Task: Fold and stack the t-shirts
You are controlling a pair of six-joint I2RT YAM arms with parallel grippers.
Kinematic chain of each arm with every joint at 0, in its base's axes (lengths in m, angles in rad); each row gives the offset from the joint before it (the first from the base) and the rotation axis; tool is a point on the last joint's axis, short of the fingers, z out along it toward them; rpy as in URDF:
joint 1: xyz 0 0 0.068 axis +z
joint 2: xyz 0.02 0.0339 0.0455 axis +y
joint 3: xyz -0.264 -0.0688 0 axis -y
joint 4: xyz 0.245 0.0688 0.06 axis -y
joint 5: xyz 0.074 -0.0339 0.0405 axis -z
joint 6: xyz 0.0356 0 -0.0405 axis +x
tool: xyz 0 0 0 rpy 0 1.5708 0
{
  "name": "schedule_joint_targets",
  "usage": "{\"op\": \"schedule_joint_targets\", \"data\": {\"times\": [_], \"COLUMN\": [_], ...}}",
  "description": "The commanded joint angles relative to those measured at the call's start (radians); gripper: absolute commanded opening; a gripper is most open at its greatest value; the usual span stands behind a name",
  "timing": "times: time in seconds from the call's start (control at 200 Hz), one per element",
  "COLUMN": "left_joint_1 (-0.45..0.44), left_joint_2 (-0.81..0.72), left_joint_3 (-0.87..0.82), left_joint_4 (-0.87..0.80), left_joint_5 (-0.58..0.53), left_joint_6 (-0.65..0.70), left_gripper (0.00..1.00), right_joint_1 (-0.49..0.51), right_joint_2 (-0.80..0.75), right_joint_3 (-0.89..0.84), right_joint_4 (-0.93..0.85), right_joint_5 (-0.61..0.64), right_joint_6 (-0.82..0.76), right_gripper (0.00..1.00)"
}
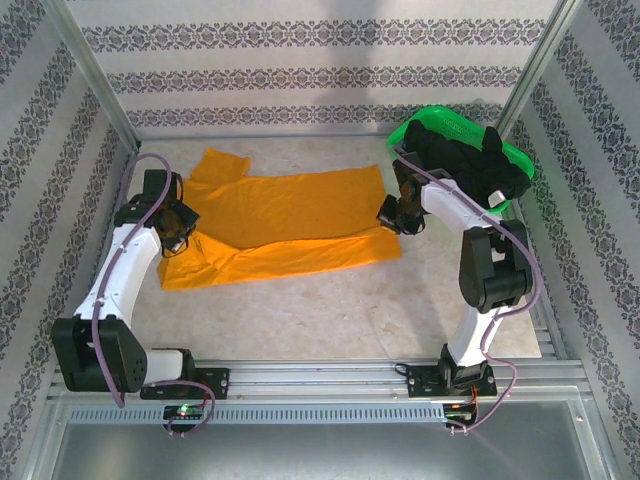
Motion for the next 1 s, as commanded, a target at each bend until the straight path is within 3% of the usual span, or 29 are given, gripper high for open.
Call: {"op": "schedule_joint_targets", "data": {"times": [0.0, 0.705, 0.999], "left_joint_1": [0.018, 0.090, 0.111], "left_joint_2": [0.030, 0.156, 0.256], "left_joint_3": [0.042, 0.061, 0.091], "left_joint_4": [0.058, 0.103, 0.168], "left_joint_5": [0.010, -0.014, 0.036], "left_joint_6": [0.067, 0.126, 0.153], "left_gripper": [0.00, 0.00, 0.00], "right_joint_1": [-0.014, -0.037, -0.039], "right_joint_2": [0.028, 0.140, 0.208], "right_joint_3": [0.042, 0.112, 0.171], "right_joint_4": [-0.007, 0.008, -0.006], "right_joint_5": [0.005, 0.022, 0.030], "right_joint_6": [0.024, 0.038, 0.047], "right_gripper": [0.00, 0.00, 0.00]}}
